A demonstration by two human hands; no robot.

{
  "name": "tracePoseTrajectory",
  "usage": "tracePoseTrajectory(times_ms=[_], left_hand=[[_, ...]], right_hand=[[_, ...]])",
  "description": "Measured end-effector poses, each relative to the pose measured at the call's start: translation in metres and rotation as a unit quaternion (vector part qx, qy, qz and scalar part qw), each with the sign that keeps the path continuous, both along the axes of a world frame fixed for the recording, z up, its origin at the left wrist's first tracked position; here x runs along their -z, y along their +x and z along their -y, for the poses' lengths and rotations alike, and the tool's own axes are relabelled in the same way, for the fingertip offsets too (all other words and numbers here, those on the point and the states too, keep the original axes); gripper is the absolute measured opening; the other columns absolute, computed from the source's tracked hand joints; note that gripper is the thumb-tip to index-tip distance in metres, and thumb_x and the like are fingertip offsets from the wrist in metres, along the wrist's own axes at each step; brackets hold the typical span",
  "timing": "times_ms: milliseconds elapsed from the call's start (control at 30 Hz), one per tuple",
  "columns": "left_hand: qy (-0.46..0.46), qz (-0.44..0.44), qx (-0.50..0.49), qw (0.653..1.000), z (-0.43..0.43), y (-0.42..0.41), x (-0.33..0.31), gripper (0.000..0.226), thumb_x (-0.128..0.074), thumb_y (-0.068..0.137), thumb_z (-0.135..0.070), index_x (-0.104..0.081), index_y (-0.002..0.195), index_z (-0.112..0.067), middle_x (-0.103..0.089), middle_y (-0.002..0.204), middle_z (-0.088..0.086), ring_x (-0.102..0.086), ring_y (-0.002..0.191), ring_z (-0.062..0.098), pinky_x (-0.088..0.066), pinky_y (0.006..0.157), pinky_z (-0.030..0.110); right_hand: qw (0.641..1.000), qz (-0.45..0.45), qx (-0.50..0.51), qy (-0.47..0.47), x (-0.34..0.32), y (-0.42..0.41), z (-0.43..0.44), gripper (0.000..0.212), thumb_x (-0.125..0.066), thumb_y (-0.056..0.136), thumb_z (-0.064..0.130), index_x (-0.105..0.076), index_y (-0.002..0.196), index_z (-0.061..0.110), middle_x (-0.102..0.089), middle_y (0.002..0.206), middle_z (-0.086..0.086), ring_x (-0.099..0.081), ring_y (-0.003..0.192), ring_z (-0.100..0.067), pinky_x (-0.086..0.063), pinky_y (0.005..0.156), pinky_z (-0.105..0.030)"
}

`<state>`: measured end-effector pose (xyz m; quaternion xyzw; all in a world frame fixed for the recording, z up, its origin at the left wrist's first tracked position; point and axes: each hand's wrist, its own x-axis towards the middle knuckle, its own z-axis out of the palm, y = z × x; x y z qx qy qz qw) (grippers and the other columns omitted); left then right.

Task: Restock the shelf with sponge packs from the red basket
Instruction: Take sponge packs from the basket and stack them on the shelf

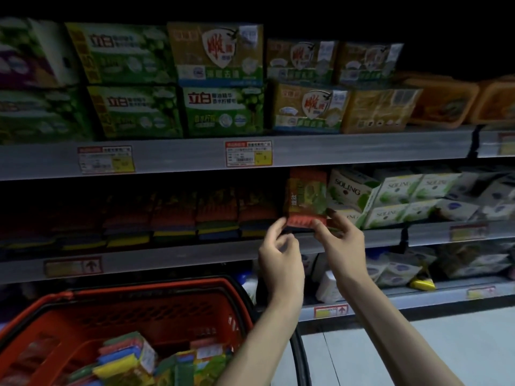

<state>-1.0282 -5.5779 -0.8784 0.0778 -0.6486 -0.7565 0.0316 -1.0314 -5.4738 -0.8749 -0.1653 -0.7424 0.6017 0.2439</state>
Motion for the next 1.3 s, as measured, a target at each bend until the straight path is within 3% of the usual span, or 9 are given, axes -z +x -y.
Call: tracePoseTrajectory(times_ms=[100,300,433,633,767,867,933,1100,1300], left_hand=[[-0.014,0.004,0.022,1.000,0.001,-0.001,0.001,0.041,-0.054,0.100,-0.004,-0.060,0.139,-0.019,-0.061,0.069,-0.046,-0.059,0.068,-0.023,-0.046,0.062,0.003],[-0.030,0.012,0.092,0.995,-0.003,-0.001,-0.004,0.056,-0.054,0.101,-0.008,-0.041,0.155,-0.019,-0.054,0.079,-0.030,-0.055,0.062,-0.026,-0.045,0.059,0.002],[-0.036,0.027,0.079,0.996,-0.004,-0.003,-0.007,0.060,-0.052,0.102,-0.011,-0.035,0.158,-0.023,-0.058,0.082,-0.023,-0.057,0.057,-0.017,-0.043,0.055,0.004],[-0.051,0.028,0.071,0.996,-0.006,0.000,-0.008,0.061,-0.051,0.101,-0.013,-0.034,0.159,-0.026,-0.065,0.081,-0.008,-0.057,0.062,0.001,-0.044,0.054,0.010],[-0.072,0.020,0.066,0.995,-0.005,0.001,-0.010,0.057,-0.050,0.101,-0.010,-0.038,0.155,-0.023,-0.062,0.081,-0.015,-0.058,0.061,-0.016,-0.046,0.058,0.008],[-0.102,0.024,0.054,0.993,0.000,0.004,-0.007,0.049,-0.052,0.101,-0.013,-0.048,0.147,-0.028,-0.064,0.090,-0.015,-0.065,0.076,-0.003,-0.049,0.062,0.013],[-0.146,0.015,0.050,0.988,0.004,0.005,-0.001,0.047,-0.053,0.099,-0.017,-0.050,0.143,-0.032,-0.066,0.093,-0.015,-0.066,0.084,0.007,-0.055,0.070,0.026],[-0.342,-0.083,0.055,0.935,0.012,0.006,0.012,0.046,-0.052,0.100,-0.020,-0.051,0.145,-0.029,-0.062,0.130,-0.013,-0.063,0.112,0.013,-0.055,0.092,0.042],[-0.530,-0.142,0.114,0.828,0.017,0.003,0.016,0.055,-0.053,0.100,-0.020,-0.040,0.154,-0.019,-0.036,0.160,-0.002,-0.055,0.129,0.026,-0.046,0.103,0.042]], right_hand=[[1.000,0.015,-0.009,-0.011,0.003,-0.003,0.003,0.032,-0.073,0.092,0.032,-0.067,0.121,0.021,-0.074,0.110,0.008,-0.071,0.105,-0.017,-0.060,0.082,-0.034],[0.999,0.044,-0.012,-0.024,0.002,-0.004,0.003,0.036,-0.071,0.088,0.022,-0.066,0.124,0.020,-0.073,0.114,0.002,-0.067,0.109,-0.015,-0.056,0.096,-0.044],[0.998,0.050,-0.022,-0.027,0.002,-0.005,0.005,0.035,-0.068,0.090,0.010,-0.063,0.122,0.023,-0.068,0.112,0.010,-0.064,0.103,-0.006,-0.053,0.073,-0.021],[0.998,0.061,-0.026,0.012,0.000,-0.003,0.005,0.040,-0.068,0.089,0.012,-0.062,0.127,0.023,-0.067,0.118,0.011,-0.061,0.115,-0.012,-0.050,0.098,-0.038],[0.997,0.055,-0.035,0.041,0.000,-0.002,0.003,0.040,-0.065,0.091,0.011,-0.062,0.128,0.026,-0.066,0.122,0.015,-0.061,0.114,-0.010,-0.048,0.088,-0.026],[0.991,0.084,-0.023,0.105,0.001,-0.001,0.002,0.050,-0.061,0.095,0.011,-0.052,0.145,0.016,-0.057,0.139,0.003,-0.061,0.108,0.000,-0.045,0.084,-0.013],[0.985,0.091,-0.009,0.144,0.004,0.000,0.001,0.051,-0.059,0.094,0.009,-0.052,0.145,0.015,-0.056,0.142,-0.003,-0.057,0.126,-0.014,-0.044,0.098,-0.025],[0.976,0.114,-0.008,0.185,0.006,0.002,0.003,0.057,-0.057,0.093,0.009,-0.047,0.149,0.014,-0.054,0.148,-0.004,-0.049,0.138,-0.022,-0.041,0.114,-0.047],[0.967,0.119,-0.002,0.224,-0.001,0.003,0.007,0.052,-0.056,0.090,0.006,-0.053,0.142,0.011,-0.059,0.139,-0.008,-0.054,0.129,-0.025,-0.045,0.105,-0.039]])
